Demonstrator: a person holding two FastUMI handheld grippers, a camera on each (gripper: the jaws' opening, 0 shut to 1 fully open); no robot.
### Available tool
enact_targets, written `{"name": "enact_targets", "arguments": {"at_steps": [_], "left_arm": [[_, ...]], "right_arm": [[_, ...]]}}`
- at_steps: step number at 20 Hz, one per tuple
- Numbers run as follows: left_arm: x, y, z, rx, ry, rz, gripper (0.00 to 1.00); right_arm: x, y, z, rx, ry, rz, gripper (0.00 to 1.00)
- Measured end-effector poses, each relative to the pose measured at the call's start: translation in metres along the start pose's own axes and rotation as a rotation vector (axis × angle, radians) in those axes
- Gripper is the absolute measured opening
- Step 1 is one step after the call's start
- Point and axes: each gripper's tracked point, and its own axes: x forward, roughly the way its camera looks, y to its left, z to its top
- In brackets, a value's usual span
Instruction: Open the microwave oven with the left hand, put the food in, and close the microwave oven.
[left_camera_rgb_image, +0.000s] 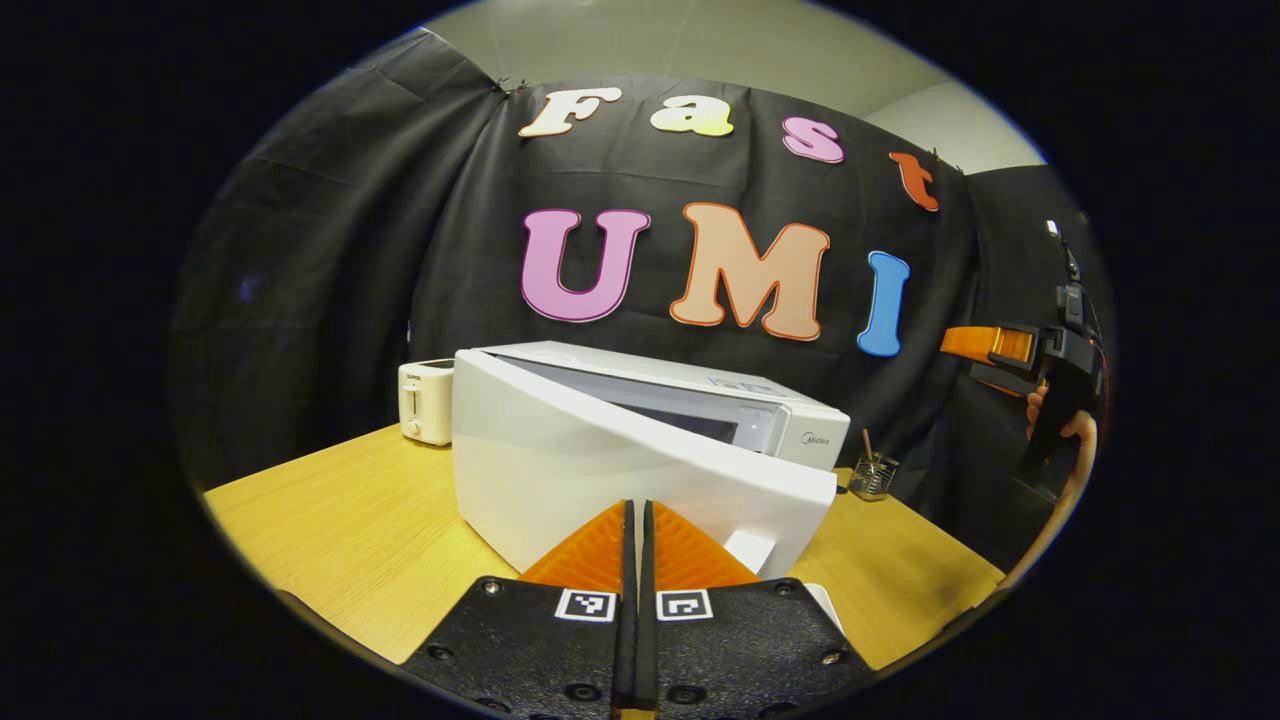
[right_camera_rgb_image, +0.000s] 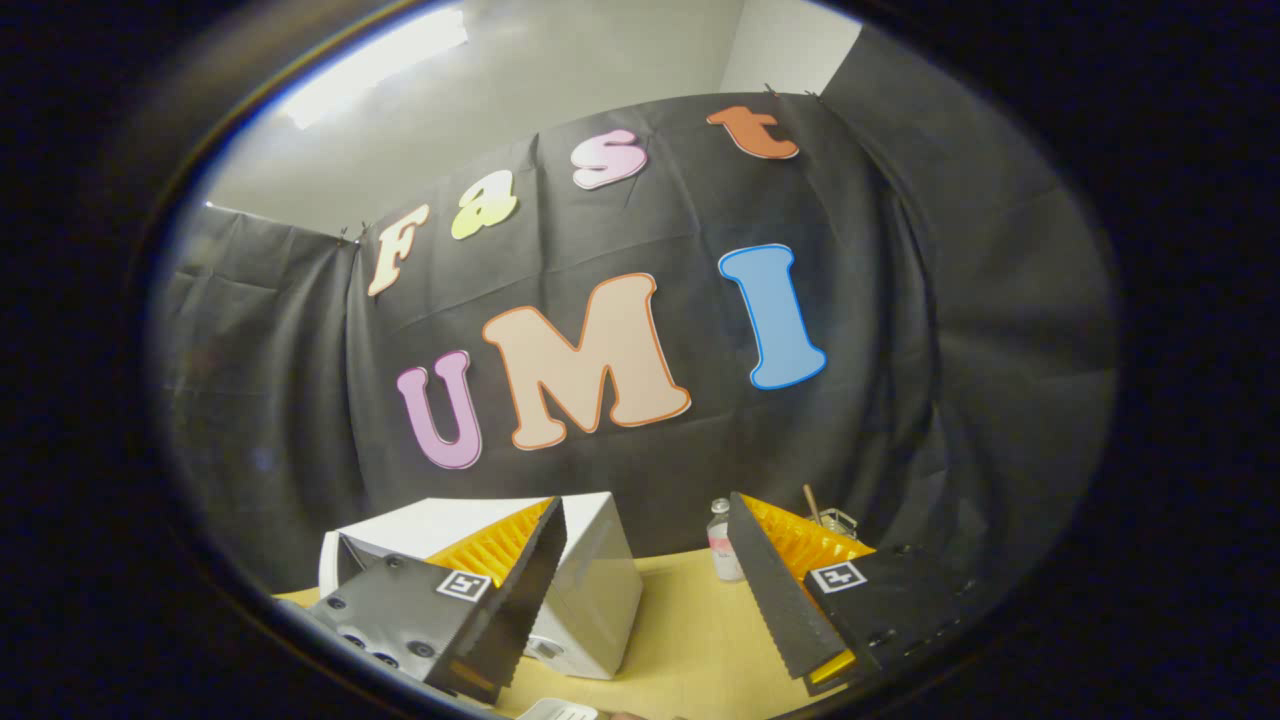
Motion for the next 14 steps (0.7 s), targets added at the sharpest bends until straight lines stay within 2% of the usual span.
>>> {"name": "enact_targets", "arguments": {"at_steps": [7,8,11,12,13,14], "left_arm": [[0.028,-0.021,-0.005,0.039,0.023,-0.023,0.01],[0.033,-0.024,-0.004,0.046,0.019,-0.025,0.01],[0.045,-0.029,-0.005,0.056,0.024,-0.030,0.01],[0.047,-0.034,-0.004,0.056,0.023,-0.041,0.01],[0.050,-0.037,-0.003,0.059,0.019,-0.047,0.01],[0.053,-0.040,-0.001,0.063,0.016,-0.049,0.01]], "right_arm": [[-0.001,-0.003,-0.001,-0.020,0.004,0.001,0.99],[-0.003,-0.002,0.001,-0.024,-0.003,0.002,0.91],[-0.007,0.000,0.002,-0.022,-0.004,0.022,0.91],[-0.008,0.001,0.004,-0.021,-0.007,0.031,0.99],[-0.015,0.002,0.001,-0.021,-0.008,0.033,0.91],[-0.015,0.001,0.000,-0.023,-0.004,0.031,0.91]]}}
